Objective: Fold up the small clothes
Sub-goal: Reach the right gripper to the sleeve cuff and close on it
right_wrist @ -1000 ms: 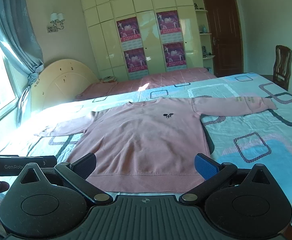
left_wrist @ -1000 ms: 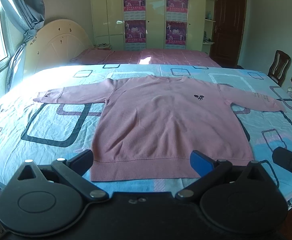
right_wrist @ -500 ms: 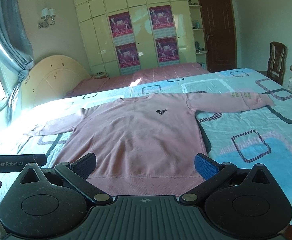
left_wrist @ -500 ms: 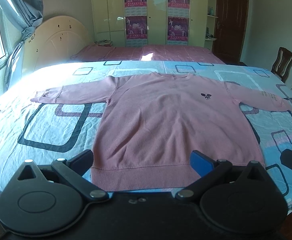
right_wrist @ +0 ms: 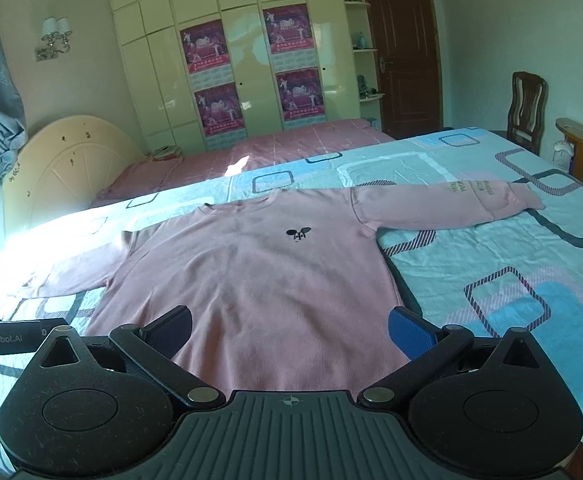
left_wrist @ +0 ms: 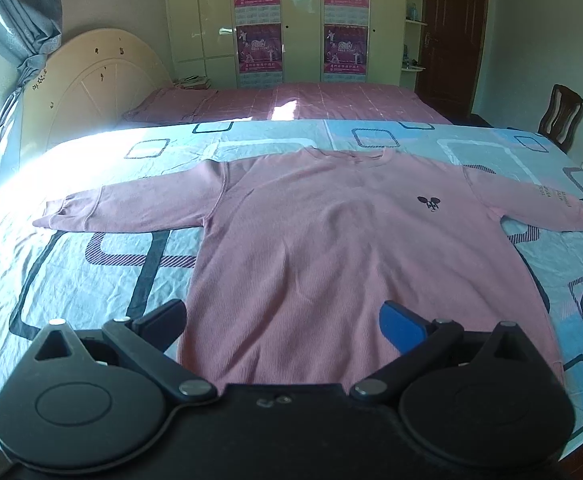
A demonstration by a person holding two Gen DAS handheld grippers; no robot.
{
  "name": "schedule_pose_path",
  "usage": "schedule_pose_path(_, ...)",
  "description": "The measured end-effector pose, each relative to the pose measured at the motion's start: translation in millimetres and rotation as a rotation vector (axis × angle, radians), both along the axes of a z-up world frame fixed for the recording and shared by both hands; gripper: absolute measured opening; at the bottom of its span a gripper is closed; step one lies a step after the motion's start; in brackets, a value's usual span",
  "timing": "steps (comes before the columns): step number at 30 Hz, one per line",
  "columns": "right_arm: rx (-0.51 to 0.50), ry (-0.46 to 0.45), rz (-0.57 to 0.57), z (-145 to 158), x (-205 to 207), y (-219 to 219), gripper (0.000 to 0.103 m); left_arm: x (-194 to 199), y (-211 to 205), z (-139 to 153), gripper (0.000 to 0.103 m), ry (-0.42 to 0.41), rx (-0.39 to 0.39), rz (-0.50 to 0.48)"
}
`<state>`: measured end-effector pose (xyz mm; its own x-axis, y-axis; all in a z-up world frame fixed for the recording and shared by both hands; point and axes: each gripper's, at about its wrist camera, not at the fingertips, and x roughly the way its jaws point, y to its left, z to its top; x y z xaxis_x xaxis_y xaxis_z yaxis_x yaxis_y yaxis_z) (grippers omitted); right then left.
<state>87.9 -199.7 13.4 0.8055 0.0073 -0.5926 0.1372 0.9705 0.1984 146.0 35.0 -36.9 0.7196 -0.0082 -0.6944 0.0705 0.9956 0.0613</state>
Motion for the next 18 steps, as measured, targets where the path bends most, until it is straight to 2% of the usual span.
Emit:
schedule_pose_path(10, -0.012, 0.005, -0.085, -5.5, 51.5, 0.7, 0.103, 64.6, 14.0, -8.4, 0.103, 0.007, 0.022, -0.030)
schedule_pose_path(15, -0.034, 0.018, -0.109, -10.4, 73.1, -13.4, 0.103, 87.5, 12.7, -23.2, 0.103, 0.050, -0.021, -0.015)
schedule_pose_path(18, -0.038, 0.025, -0.121, -15.1, 85.7, -29.7, 0.103, 101.2, 8.4, -27.0, 0.103, 0.055, -0.010, 0.001)
